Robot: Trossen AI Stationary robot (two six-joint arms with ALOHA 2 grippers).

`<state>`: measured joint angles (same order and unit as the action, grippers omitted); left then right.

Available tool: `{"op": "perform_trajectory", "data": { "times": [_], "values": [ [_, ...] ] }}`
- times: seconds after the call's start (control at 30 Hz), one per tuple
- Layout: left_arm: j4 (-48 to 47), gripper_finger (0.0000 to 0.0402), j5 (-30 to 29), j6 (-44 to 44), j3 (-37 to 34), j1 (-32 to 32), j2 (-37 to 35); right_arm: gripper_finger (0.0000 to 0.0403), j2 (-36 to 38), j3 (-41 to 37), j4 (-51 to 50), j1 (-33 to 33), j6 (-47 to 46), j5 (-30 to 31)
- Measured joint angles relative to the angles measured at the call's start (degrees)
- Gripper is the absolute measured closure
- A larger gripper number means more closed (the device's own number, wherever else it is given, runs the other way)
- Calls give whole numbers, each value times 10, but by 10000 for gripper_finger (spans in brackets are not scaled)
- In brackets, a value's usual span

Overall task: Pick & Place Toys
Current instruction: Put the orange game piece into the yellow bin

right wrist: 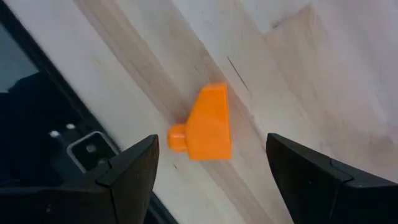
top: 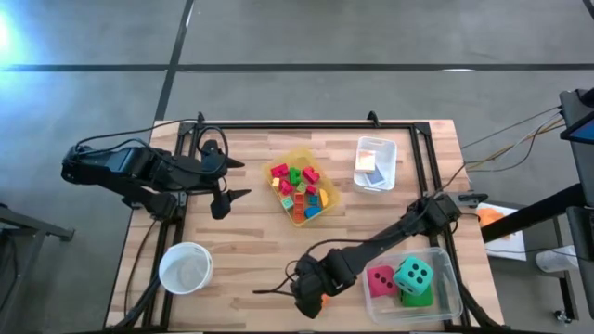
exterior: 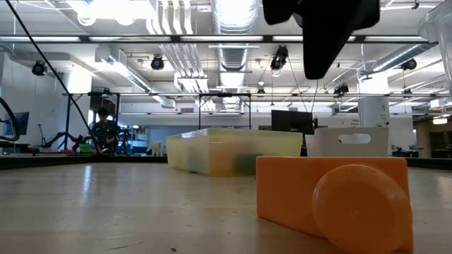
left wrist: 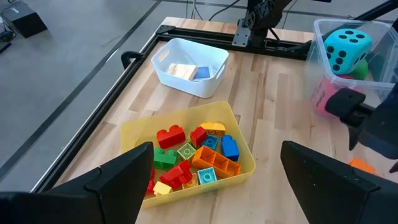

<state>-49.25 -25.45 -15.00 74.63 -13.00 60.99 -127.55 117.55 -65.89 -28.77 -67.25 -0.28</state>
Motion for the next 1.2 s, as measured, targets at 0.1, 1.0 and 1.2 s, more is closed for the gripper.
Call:
{"op": "perform_trajectory", "data": {
  "times": [0.1,1.0,1.2],
  "values": [
    [0,50,0,0,0,0,0,113,0,-16,18,-1,-1,0],
    [0,50,0,0,0,0,0,113,-48,-46,107,-1,-14,-30],
    [-1,50,0,0,0,0,0,113,-61,-36,76,0,-14,-32]
  ]
}}
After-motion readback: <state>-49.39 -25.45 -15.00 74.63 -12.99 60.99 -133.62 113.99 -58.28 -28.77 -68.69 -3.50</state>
